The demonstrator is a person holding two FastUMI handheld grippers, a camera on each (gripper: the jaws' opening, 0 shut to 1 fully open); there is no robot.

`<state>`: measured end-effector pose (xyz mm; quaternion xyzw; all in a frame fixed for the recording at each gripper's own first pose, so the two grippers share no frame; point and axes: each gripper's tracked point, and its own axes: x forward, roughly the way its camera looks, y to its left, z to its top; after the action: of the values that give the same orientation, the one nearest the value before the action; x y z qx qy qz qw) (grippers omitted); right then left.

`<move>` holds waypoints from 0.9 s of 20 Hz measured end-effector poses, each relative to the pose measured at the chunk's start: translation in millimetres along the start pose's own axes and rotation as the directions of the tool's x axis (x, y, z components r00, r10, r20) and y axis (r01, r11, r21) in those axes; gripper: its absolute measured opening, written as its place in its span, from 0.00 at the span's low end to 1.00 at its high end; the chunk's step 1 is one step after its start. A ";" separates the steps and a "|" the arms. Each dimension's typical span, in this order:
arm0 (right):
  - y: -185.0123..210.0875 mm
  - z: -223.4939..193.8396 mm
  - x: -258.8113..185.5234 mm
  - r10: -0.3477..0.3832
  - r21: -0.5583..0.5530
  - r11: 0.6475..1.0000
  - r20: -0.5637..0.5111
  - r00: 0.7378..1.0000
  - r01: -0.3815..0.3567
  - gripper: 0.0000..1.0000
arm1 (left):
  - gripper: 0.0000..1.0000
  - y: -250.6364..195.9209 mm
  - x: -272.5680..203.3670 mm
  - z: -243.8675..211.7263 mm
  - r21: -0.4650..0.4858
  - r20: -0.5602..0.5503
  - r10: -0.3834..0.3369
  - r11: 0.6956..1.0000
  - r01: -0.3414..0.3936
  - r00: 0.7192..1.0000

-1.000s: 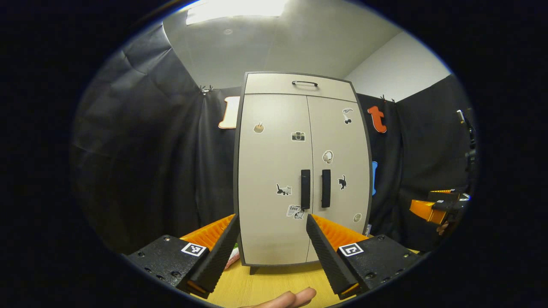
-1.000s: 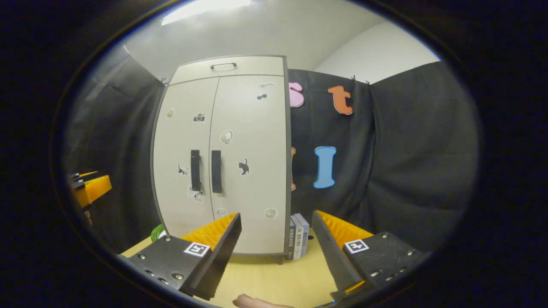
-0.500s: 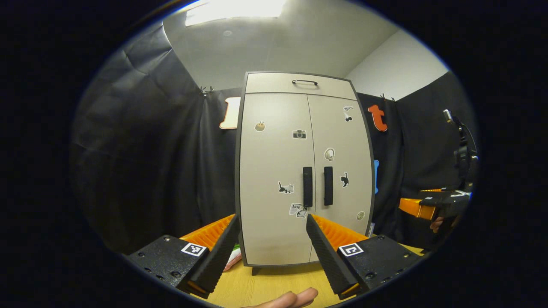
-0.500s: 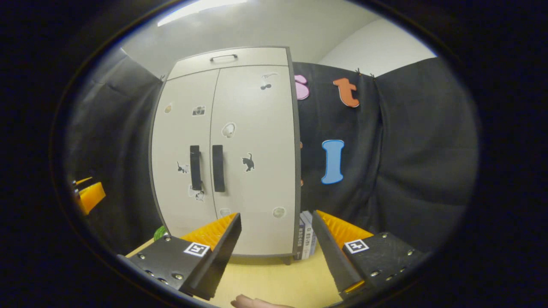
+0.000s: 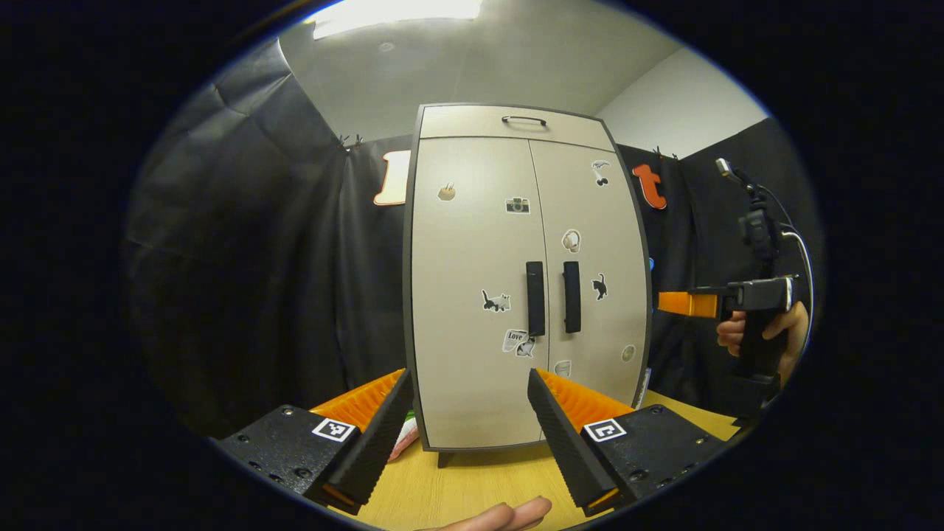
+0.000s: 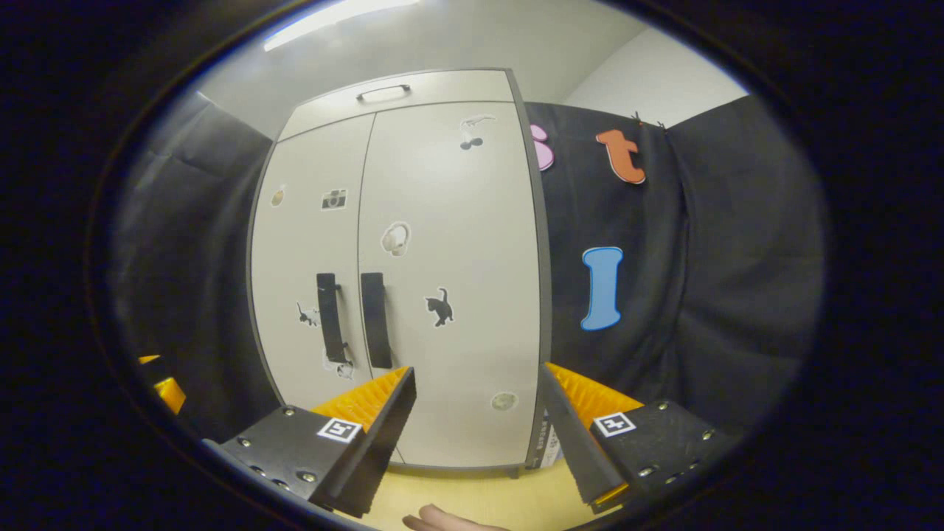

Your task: Open the right door of the double-door shoe cabinet with the right hand, and open the left door with the left hand.

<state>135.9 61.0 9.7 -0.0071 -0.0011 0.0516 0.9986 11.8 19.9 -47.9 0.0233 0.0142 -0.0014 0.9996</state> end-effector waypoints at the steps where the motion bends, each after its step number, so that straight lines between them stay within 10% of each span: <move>1: 6.0 0.6 12.5 0.002 -0.017 1.000 -0.003 1.000 -0.002 0.99 | 0.96 1.4 2.2 -2.7 -0.004 -0.005 0.002 1.000 -0.002 1.000; 10: 92.8 5.2 89.0 0.139 -0.037 0.990 0.007 0.990 -0.138 0.99 | 0.97 24.5 13.8 -24.5 -0.011 -0.052 0.027 1.000 -0.027 0.998; 18: 120.3 -3.4 136.6 0.088 -0.047 0.995 -0.025 0.996 -0.089 0.90 | 0.97 48.3 13.7 -37.0 -0.030 -0.079 0.048 0.998 -0.050 0.996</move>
<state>259.3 194.6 4.8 -0.0320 0.0096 0.0957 0.9948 24.6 69.8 -83.0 0.0075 0.0526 0.0244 0.9983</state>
